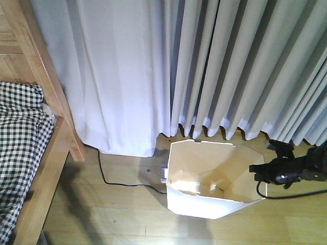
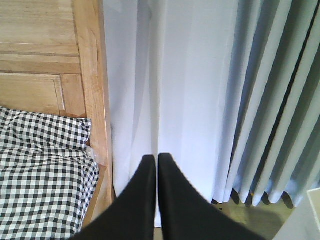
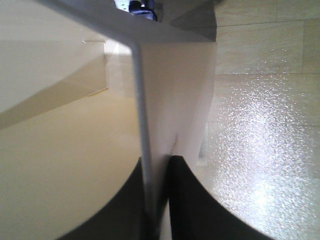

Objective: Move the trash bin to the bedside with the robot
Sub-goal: 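Push the bin with the right gripper next to the bed frame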

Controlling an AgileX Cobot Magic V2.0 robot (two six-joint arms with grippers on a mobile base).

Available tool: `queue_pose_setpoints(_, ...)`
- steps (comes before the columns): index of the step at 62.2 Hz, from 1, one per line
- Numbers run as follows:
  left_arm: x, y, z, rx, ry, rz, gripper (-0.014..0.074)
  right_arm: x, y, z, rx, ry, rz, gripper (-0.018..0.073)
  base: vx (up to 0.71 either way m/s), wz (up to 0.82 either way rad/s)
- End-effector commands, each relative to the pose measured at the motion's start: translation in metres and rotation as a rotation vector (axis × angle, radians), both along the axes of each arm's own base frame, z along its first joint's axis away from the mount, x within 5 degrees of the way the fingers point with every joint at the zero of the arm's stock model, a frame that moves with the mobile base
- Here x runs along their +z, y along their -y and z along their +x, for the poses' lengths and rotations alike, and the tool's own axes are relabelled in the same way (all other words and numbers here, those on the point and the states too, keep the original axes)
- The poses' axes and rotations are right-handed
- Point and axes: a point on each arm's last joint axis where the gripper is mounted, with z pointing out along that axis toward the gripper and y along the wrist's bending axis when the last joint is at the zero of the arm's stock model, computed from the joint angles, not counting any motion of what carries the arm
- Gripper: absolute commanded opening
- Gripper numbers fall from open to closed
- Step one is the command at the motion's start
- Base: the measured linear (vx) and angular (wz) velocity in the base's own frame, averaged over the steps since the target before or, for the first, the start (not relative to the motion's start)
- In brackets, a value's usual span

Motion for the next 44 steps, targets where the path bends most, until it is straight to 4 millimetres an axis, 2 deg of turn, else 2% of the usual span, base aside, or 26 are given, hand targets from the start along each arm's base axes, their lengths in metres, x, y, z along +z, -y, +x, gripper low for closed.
queue_pose_setpoints(1,-0.003,0.000,0.001,0.001,0.055,-0.017,-0.0006,0.019,-0.005,0.033,0.008,0.143,0.166,-0.0006,0.00,0.00)
queue_pose_setpoints(20,-0.003,0.000,0.001,0.001,0.055,-0.017,-0.0006,-0.024,0.002,0.061,0.068,0.103,0.190,-0.0006,0.00,0.00)
queue_pose_setpoints(32,-0.003,0.000,0.001,0.001,0.055,-0.017,-0.0006,-0.046,-0.014,0.078,0.085,0.098,0.203,-0.0006,0.00,0.00)
queue_pose_setpoints(44,-0.003,0.000,0.001,0.001,0.055,-0.017,-0.0006,-0.060,-0.031,0.095,0.095,0.105,0.201,-0.0006,0.00,0.00)
